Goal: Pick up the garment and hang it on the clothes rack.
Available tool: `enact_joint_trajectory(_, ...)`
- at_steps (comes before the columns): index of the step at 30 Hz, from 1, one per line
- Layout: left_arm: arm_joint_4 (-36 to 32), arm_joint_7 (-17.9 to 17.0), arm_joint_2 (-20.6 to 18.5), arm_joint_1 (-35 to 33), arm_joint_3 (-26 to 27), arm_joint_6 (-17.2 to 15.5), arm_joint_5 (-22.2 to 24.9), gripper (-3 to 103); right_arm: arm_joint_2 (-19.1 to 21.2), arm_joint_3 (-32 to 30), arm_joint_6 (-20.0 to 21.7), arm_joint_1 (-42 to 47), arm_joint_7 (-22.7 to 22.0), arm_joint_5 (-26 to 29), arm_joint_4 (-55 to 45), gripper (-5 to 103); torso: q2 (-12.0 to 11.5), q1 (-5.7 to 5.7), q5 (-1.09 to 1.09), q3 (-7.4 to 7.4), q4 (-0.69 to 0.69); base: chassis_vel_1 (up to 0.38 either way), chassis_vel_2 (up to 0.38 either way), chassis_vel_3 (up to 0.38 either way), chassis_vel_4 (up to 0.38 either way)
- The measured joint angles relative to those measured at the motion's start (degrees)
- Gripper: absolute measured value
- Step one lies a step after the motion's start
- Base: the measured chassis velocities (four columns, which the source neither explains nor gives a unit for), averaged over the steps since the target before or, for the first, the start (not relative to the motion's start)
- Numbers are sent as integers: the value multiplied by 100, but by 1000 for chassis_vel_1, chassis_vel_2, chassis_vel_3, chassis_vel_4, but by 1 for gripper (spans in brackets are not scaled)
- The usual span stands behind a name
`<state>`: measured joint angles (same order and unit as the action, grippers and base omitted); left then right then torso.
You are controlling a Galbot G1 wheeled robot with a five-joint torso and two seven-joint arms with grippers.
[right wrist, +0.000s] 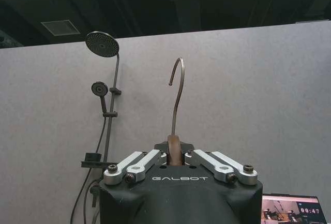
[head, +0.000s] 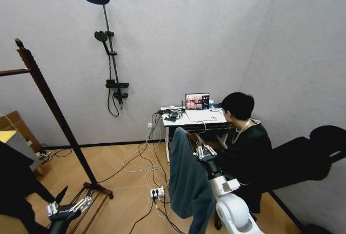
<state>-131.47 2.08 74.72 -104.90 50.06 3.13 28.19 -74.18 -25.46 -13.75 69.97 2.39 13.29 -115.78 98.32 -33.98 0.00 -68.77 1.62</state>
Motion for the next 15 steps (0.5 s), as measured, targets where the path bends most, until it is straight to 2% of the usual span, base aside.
enact_joint_trajectory(7, 0, 0, 0, 0, 0, 0, 0, 100, -58, 2, -74, 61, -30, -75, 52, 9, -1, -3, 0, -1, 0, -38, 40, 45, -42)
enact_joint_trajectory(15, 0, 0, 0, 0, 0, 0, 0, 100, -61, 9, -88, 52, -88, -79, 81, 9, -1, 0, 0, 0, 0, 11, 5, -16, -3)
